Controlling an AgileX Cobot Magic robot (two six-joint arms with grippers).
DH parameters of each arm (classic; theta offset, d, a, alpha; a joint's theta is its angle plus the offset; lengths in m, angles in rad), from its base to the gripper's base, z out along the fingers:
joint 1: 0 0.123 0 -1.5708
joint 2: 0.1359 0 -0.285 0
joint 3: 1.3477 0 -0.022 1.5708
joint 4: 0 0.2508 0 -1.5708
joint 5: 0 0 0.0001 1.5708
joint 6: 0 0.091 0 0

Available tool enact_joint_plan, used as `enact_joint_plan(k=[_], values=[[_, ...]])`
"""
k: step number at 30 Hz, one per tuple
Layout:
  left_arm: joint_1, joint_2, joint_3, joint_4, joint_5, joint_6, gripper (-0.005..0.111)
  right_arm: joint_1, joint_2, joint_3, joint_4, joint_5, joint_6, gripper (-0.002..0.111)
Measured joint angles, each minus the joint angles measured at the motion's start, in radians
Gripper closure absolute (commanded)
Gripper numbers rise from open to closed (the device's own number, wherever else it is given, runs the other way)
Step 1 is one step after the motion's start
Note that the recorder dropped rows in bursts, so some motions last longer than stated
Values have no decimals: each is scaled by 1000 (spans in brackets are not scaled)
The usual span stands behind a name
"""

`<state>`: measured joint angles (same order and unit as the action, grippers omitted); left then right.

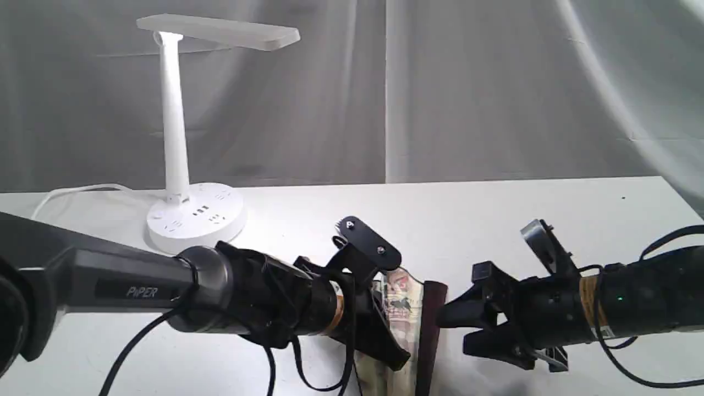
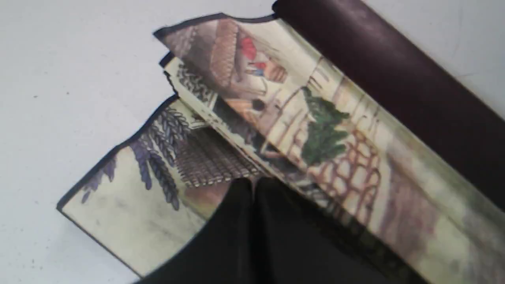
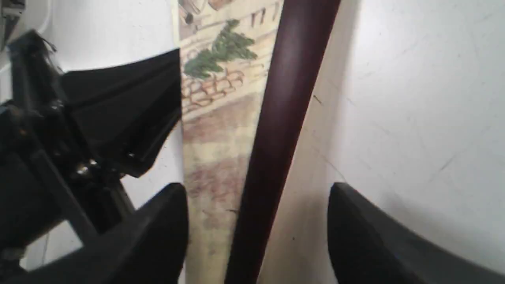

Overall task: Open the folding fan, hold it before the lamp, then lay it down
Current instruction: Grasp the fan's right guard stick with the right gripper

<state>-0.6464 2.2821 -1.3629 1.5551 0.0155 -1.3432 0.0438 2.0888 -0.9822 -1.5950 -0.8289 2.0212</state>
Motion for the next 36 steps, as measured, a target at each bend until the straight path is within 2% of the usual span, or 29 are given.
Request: enact_joint_plan(k=[7, 17, 20, 24, 29, 36], values=[[0, -29, 6, 7, 4, 7, 107, 107, 35, -36, 75, 78, 15, 55], [0, -76, 13, 5, 6, 7, 107, 140, 42, -55, 101, 119, 50, 56], [0, -76, 23, 3, 6, 7, 107, 142, 42, -57, 102, 128, 50, 62], [0, -76, 38, 3, -15, 7, 107, 142, 44, -57, 118, 142, 54, 76], [0, -76, 54, 1, -15, 7, 107, 142, 44, -57, 126, 150, 54, 108], [0, -80, 63, 1, 22, -5, 107, 142, 47, -57, 170, 137, 19, 108]])
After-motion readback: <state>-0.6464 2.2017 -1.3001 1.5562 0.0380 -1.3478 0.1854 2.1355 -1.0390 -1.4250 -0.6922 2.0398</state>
